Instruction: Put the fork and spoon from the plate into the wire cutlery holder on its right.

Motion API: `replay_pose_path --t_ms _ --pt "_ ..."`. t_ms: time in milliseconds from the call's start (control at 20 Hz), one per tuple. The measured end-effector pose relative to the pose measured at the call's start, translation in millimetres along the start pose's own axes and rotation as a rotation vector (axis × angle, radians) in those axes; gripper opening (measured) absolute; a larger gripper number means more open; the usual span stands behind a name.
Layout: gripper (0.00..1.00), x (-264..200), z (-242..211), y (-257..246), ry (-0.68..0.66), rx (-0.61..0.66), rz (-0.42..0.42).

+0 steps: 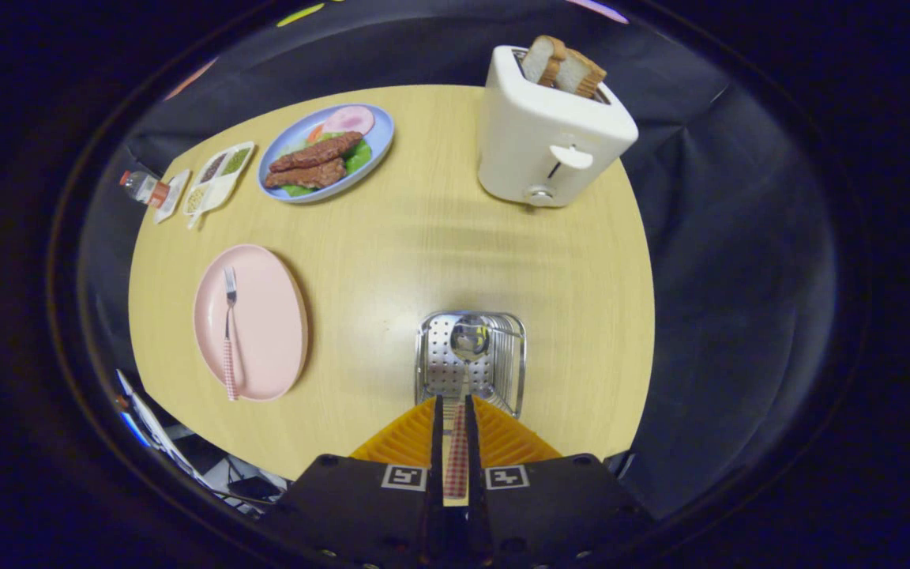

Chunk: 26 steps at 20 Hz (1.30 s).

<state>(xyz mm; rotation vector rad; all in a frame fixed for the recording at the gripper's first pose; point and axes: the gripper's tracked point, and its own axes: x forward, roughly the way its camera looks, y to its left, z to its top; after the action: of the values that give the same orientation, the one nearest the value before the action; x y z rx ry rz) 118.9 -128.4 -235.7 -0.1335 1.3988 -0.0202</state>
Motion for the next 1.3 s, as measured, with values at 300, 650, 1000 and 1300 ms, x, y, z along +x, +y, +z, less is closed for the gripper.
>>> replay_pose_path --t_ms 300,650,1000,1300 --pt "0.29 -24.5 20.3 48.1 -0.150 -0.042 0.042" --pt "0.76 -28.9 27.9 102.3 -0.277 -0.049 0.080" --pt "0.97 -4.2 11.0 167.1 -0.308 -0.009 0.190" --pt "0.97 16.4 -13.4 221.7 -0.336 -0.063 0.242"
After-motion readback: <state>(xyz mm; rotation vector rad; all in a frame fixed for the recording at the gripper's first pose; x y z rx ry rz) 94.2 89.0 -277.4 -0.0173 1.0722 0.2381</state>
